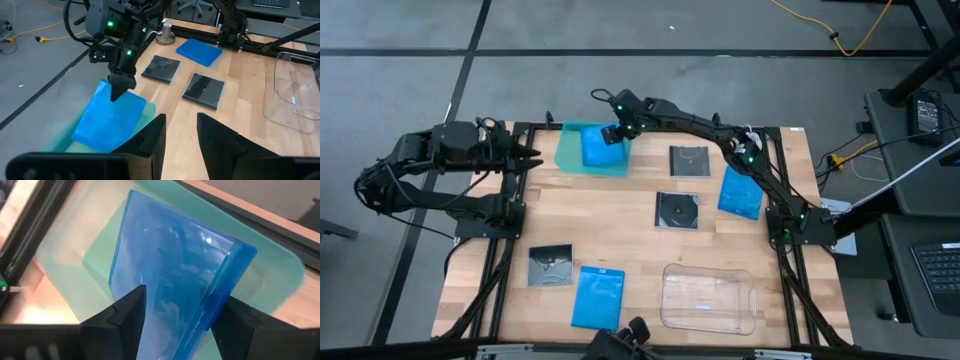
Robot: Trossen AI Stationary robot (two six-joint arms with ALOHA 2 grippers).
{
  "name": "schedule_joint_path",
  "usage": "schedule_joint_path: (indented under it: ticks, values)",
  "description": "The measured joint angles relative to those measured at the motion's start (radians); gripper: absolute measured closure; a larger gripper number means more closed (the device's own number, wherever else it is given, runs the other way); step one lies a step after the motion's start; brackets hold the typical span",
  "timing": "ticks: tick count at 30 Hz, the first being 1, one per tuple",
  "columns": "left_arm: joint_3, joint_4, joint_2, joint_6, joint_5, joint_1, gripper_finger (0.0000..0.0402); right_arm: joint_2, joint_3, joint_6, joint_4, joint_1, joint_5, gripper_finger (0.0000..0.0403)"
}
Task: Pick & place jewel cases by type
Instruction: Put the top left dark blue CD case into the light blue bin
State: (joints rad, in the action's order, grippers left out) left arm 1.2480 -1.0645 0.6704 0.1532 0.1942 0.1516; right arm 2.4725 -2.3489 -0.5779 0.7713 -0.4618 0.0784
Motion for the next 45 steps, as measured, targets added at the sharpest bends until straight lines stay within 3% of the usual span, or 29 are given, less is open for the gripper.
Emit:
schedule_joint_path:
  ticks: [7, 29, 38, 45]
  values:
    - [0.0, 0.0, 0.0, 0.006, 0.004, 0.0, 0.03, 0.001, 0.0, -0.016, -0.049, 0.012, 0.001, 0.0201]
    - [0.0, 0.049, 0.0, 0.019, 0.004, 0.0, 0.03, 0.002, 0.0, 0.088, 0.078, 0.032, -0.105, 0.0201]
    - [0.0, 0.048, 0.0, 0.016, 0.03, 0.0, 0.03, 0.003, -0.005, 0.093, 0.1, 0.032, -0.096, 0.0201]
    - [0.0, 0.048, 0.006, 0.016, 0.05, 0.0, 0.03, 0.003, -0.006, 0.11, 0.043, 0.035, -0.031, 0.0201]
